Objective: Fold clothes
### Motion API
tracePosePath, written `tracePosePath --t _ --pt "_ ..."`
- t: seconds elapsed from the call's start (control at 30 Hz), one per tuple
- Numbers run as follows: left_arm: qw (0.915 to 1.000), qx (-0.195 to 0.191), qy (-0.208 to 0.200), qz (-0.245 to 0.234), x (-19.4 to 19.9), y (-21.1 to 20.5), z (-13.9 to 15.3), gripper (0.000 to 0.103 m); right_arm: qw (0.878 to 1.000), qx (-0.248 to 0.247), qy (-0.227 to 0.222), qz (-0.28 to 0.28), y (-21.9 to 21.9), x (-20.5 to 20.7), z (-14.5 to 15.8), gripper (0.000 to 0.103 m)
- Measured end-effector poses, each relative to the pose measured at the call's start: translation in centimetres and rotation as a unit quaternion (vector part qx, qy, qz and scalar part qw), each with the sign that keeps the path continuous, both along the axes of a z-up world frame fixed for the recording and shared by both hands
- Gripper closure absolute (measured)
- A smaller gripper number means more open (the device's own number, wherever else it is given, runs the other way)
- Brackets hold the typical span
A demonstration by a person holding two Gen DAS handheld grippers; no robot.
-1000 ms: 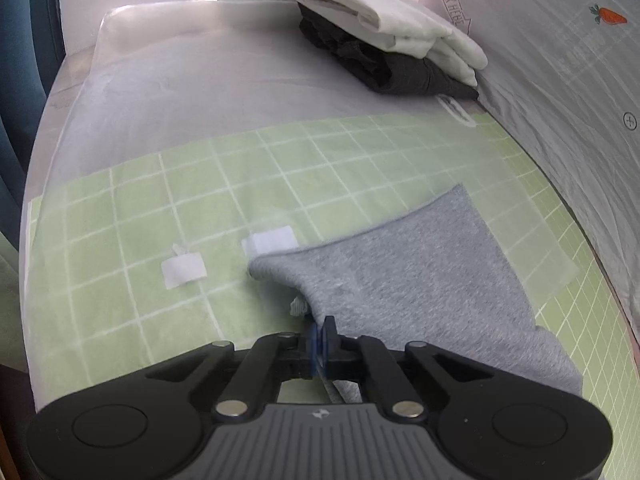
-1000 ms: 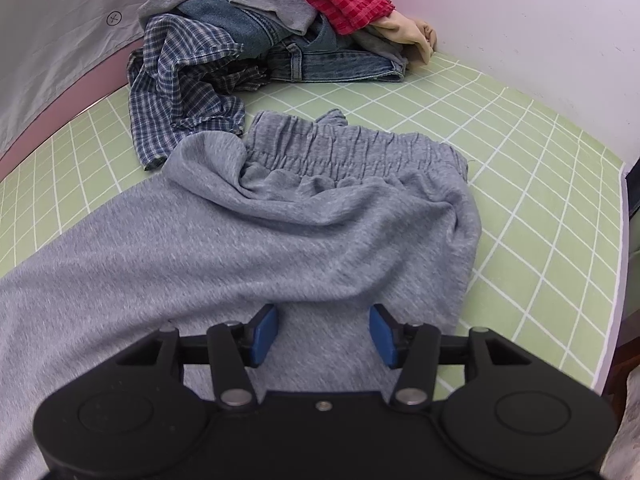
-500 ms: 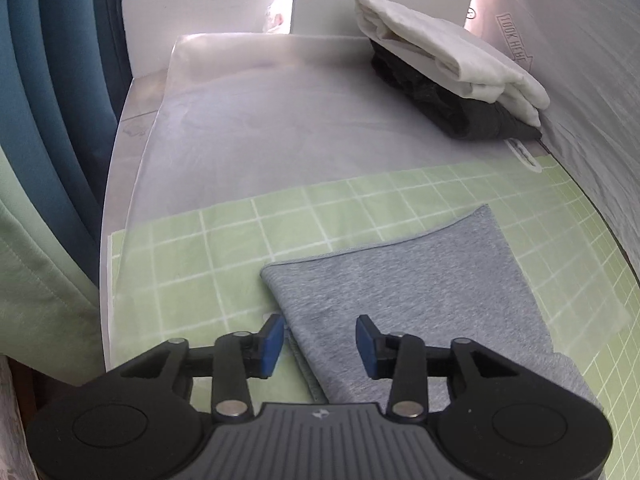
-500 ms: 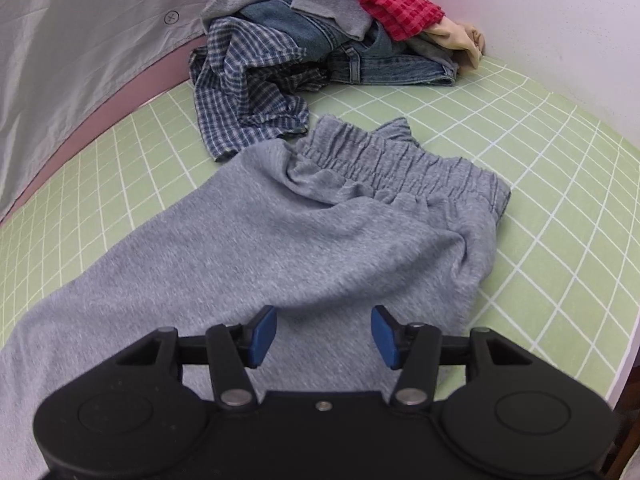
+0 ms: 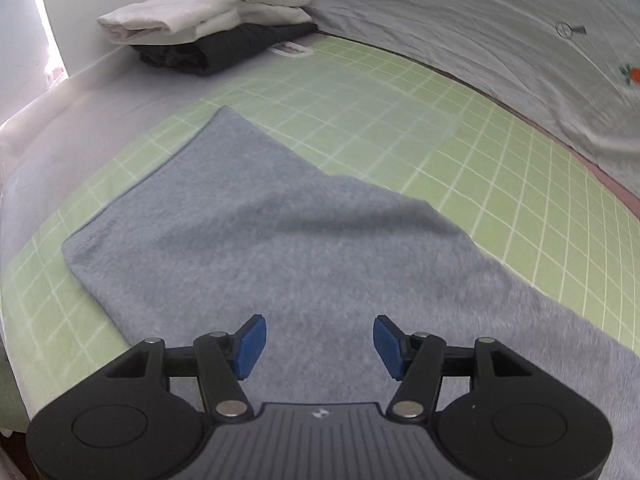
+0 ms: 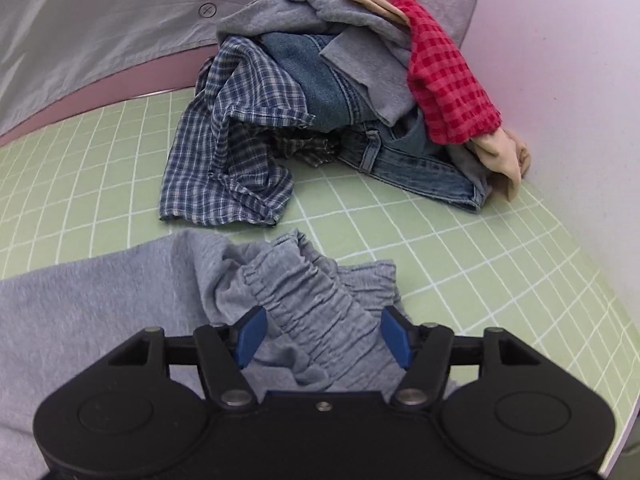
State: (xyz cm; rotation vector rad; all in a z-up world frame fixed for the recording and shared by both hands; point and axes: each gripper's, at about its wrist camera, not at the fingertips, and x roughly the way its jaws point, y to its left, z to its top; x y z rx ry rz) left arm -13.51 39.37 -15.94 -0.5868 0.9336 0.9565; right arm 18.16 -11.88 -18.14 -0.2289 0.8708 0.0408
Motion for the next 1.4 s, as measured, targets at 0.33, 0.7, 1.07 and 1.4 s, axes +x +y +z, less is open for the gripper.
tracePosePath --t 0.33,0.7,1.07,1.4 --pt "0.9985 -0.028 0.048 -0.003 0.9 -3.7 -2.5 0.038 0.997 0.081 -0.005 -0.007 -4.8 2.5 0.0 0.077" --pt "0.9982 -0.028 0.052 0.008 -0.4 -3.6 -2.9 0.022 0.992 0.075 -0.046 -0.093 -6.1 2.5 1.6 0.051" --pt "0.9984 -0.035 0.044 0.004 -1.3 -3.2 -3.5 0.007 0.994 0.100 -0.005 -0.035 -2.7 -4.1 -0.3 0.056" --pt "0.9985 -0.042 0.028 -0.023 -2.4 -3.1 -3.8 0.002 0.991 0.071 -0.013 -0.110 -3.2 -6.2 0.0 0.043"
